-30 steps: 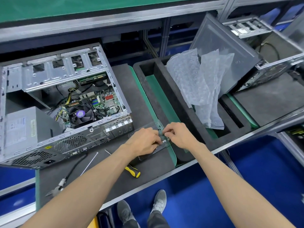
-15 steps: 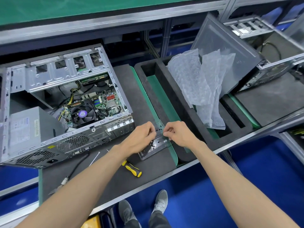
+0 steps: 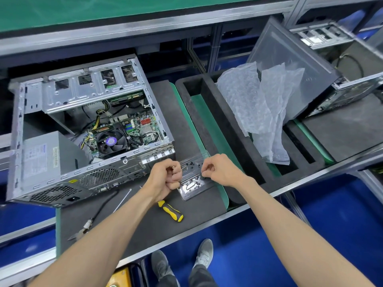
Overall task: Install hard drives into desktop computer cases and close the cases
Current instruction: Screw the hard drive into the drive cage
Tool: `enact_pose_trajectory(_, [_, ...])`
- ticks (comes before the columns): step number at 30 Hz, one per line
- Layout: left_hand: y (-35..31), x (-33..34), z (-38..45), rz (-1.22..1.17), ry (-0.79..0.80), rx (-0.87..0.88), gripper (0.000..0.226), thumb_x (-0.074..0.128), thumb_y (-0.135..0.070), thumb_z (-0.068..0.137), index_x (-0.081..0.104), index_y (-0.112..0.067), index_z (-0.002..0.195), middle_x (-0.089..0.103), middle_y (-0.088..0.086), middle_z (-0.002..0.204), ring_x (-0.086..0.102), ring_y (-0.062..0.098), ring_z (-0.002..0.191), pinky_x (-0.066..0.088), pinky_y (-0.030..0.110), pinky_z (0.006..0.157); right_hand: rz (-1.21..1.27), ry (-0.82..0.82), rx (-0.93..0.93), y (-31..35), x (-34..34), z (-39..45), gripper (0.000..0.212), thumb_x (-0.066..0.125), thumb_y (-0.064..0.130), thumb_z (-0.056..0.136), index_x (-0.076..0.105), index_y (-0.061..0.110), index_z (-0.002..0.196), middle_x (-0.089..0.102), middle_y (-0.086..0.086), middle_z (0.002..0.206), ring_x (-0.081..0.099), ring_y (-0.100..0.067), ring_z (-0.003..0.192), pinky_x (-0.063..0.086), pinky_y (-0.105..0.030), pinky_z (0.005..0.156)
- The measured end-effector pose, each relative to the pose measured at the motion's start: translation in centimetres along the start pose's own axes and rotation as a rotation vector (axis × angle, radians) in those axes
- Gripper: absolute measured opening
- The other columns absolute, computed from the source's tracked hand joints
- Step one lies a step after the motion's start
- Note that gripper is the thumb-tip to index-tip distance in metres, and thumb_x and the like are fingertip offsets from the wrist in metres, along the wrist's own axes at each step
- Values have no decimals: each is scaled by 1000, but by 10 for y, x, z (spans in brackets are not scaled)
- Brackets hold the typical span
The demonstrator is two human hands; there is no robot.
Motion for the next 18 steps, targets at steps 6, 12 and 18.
enact_pose_trajectory(6, [-3, -1, -4, 218, -59, 75, 21, 39, -11, 73, 34, -11, 52, 23, 3, 54, 17, 14, 46, 13, 19, 44, -91, 53, -86, 8, 12, 5, 18, 66, 16, 90, 79, 28, 91, 73, 10, 89, 57, 0, 72, 44, -16, 73])
enact_pose_trajectory(12, [-13, 0, -4, 940, -140, 232, 27, 57, -11, 81, 73, -15, 60, 59, -5, 48, 37, 5, 38, 30, 15, 42, -186, 57, -54, 3, 14, 5, 18, 64, 18, 87, 80, 27, 88, 73, 10, 88, 60, -9, 81, 49, -26, 79])
enact_pose_trajectory(18, [-15, 3, -2, 1181, -149, 295, 21, 59, -8, 82, 77, -13, 72, 50, -20, 38, 47, 2, 43, 32, 7, 50, -262, 43, -91, 16, 20, 5, 14, 67, 23, 90, 80, 21, 91, 76, 4, 90, 64, -18, 89, 52, -34, 86])
Point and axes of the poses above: each hand's wrist, its own z-axis towards the middle knuckle, its own x-axis out of the palm, y = z × x, the point moved 4 cm from there along z, towards the middle knuckle
